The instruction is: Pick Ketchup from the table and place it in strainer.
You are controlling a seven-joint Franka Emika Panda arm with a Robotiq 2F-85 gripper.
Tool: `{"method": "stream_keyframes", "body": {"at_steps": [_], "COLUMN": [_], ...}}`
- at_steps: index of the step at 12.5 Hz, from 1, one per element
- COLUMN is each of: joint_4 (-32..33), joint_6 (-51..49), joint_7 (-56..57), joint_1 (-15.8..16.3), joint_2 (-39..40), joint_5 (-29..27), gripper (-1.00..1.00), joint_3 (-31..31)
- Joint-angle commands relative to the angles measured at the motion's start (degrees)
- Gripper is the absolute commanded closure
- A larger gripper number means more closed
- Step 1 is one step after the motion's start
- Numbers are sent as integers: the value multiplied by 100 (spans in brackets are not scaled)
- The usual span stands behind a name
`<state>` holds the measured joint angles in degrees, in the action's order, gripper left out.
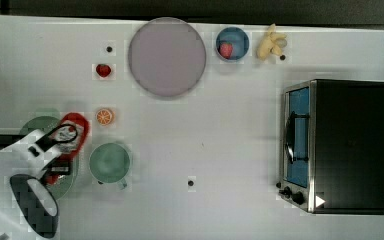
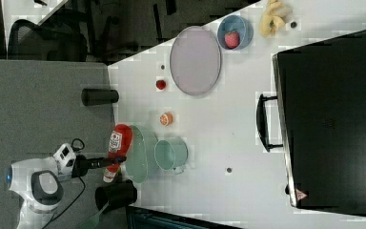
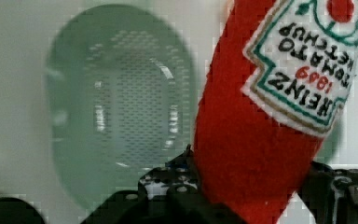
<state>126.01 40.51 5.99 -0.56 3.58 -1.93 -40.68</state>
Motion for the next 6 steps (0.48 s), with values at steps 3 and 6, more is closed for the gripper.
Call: {"method": "stream_keyframes", "body": {"at_steps": [3, 6], "joint_4": [-77, -88], "joint_6": [1117, 1659], "joint_7": [-1531, -1531], "joint_1": [23, 105], "joint_2": [873, 1492], "joint_5": [29, 166], "gripper": [-33, -97], "joint_3": [-220, -218]}}
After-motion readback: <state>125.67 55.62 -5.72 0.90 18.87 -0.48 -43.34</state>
